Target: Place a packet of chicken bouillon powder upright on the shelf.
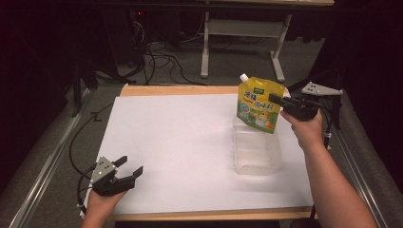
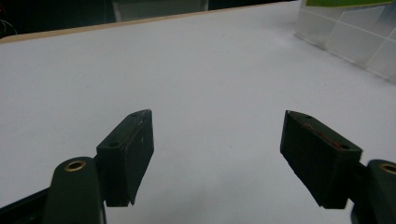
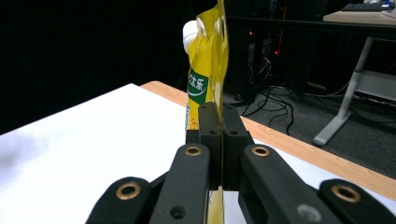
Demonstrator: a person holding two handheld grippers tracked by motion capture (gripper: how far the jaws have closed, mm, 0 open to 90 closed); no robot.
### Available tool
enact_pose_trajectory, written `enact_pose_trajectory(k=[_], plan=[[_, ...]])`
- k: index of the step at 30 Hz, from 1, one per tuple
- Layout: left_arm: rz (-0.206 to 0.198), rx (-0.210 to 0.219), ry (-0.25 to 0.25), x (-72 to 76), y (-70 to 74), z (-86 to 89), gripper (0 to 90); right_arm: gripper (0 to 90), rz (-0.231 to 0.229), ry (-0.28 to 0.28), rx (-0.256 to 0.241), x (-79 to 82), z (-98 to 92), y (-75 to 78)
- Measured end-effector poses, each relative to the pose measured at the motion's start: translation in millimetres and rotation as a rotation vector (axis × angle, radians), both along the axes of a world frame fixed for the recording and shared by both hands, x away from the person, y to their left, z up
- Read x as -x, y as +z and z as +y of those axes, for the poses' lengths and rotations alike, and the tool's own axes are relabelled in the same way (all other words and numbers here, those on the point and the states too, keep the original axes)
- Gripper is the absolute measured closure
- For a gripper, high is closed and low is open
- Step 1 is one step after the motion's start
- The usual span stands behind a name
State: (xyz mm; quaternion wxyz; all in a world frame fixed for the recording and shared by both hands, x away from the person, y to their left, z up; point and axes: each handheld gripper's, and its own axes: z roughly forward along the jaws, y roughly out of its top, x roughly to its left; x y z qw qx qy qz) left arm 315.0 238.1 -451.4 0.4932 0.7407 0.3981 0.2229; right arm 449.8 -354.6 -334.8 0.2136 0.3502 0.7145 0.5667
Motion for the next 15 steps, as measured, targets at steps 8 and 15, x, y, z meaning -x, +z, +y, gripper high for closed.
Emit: enact_pose_trajectory(k=[8, 15], plan=[[0.001, -0.002, -0.001, 0.4, -0.2, -0.2, 26.3, 90.0, 0.009, -0.003, 0.016, -4.3, 4.9, -6.6], [0.005, -0.006, -0.002, -0.1, -0.8, 0.1, 26.4, 90.0, 0.013, 0.0, 0.017, -5.3, 6.0, -12.1]])
